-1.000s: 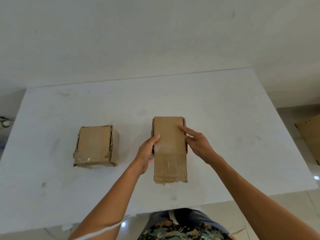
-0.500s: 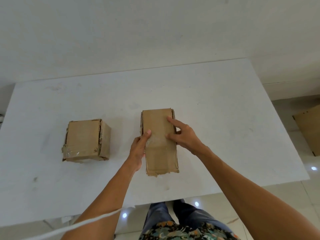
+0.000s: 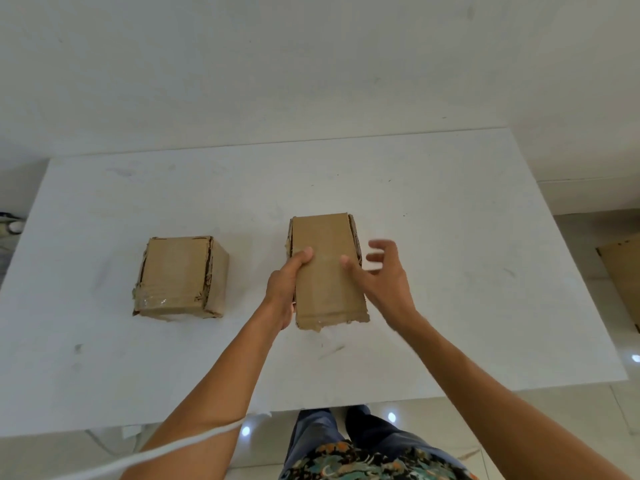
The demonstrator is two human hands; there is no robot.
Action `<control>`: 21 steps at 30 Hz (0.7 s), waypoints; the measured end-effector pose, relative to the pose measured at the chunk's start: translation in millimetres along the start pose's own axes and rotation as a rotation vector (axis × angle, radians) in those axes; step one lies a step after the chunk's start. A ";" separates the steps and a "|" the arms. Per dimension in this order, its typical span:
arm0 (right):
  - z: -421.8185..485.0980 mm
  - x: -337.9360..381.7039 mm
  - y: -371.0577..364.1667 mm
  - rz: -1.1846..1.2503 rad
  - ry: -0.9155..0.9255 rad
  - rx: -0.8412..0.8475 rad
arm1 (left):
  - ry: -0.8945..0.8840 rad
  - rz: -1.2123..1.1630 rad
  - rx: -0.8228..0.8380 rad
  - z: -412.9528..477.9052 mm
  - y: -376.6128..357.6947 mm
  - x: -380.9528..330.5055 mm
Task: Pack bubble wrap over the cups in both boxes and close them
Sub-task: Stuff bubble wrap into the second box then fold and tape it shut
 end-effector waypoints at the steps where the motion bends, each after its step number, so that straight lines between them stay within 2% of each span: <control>1: -14.2 -5.7 2.6 0.006 -0.011 -0.033 | 0.007 0.001 -0.005 -0.1 0.1 1.1; 4: -47.8 -30.6 4.9 0.052 -0.160 -0.005 | 0.018 -0.015 -0.017 0.6 0.0 3.3; 8: -73.2 -53.6 -8.2 0.133 -0.396 0.205 | 0.014 -0.023 -0.033 2.0 -0.4 2.2; 10: -77.4 -59.1 -13.2 0.178 -0.392 0.232 | 0.020 -0.022 -0.032 1.3 -1.0 2.0; 15: -74.3 -62.4 -17.5 0.281 -0.355 0.176 | 0.054 0.005 -0.026 -10.0 -6.1 -10.1; 21: -62.6 -62.9 -17.6 0.299 -0.313 0.135 | 0.131 0.030 -0.022 -18.9 -10.8 -28.1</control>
Point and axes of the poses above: each hand's wrist, its own z-axis towards the middle knuckle, its own y-axis out of the back of the hand, x = y × z, the point moved 6 cm from there along z, towards the middle knuckle, and after that the axes turned 14 degrees about z, right-handed, at the moved point
